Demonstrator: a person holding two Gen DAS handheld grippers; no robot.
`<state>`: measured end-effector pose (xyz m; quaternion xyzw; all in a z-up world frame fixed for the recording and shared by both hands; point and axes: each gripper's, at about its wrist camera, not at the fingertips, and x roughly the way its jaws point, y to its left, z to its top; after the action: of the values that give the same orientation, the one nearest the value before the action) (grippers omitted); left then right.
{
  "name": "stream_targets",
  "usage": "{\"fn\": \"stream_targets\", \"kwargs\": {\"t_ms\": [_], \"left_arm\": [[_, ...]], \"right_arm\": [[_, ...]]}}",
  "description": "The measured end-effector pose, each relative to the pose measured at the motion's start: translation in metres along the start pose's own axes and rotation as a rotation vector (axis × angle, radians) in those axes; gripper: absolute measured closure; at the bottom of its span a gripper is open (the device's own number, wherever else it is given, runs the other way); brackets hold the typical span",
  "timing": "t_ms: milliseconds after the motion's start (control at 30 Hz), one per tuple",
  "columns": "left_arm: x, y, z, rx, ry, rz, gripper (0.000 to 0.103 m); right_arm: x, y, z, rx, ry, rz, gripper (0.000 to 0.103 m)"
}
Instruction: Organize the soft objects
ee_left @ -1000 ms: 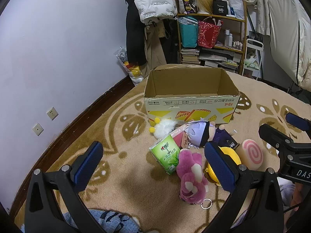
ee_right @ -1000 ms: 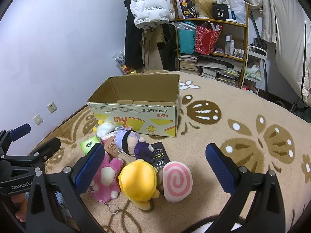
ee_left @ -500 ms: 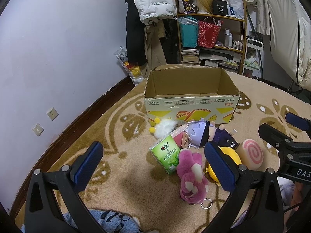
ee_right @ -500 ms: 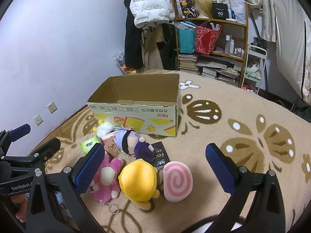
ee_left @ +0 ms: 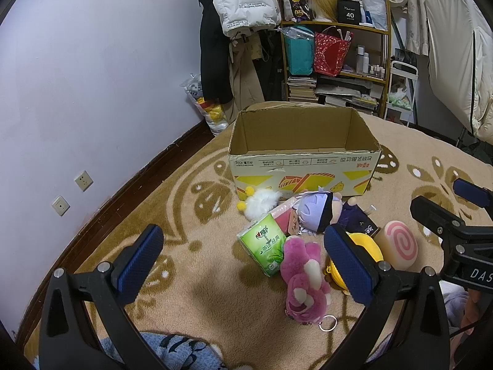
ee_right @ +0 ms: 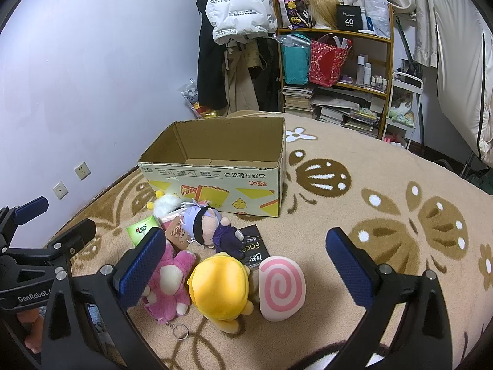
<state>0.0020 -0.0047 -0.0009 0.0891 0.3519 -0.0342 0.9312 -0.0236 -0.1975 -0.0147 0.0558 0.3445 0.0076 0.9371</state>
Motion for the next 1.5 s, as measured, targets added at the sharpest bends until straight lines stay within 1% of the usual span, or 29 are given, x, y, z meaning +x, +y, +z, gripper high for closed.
{"fn": "stream_targets", "kwargs": {"t_ms": [633,733,1000,1500], "left_arm": [[-0.0002,0.0,0.0005,0.0,0.0,0.0,0.0],[-0.0003,0.0004,0.0005,0.001,-0.001,-0.001,0.0],[0.0,0.0009,0.0002,0.0,0.002,0.002,0.0],[0.0003,0.0013,0.0002,0.001,0.004,0.002,0.0]], "right_arm": [[0.0033,0.0031,0.0,-0.001,0.003,-0.001,0.0],[-0.0013,-0.0018,-0.0001,0.002,0.008,-0.003,0.0],[0.0035,-0.0038,-0.0014,0.007,0.008,-0.001,0.0],[0.0027,-0.002,-0.0019,0.009,0.008,-0.005,0.0]]}}
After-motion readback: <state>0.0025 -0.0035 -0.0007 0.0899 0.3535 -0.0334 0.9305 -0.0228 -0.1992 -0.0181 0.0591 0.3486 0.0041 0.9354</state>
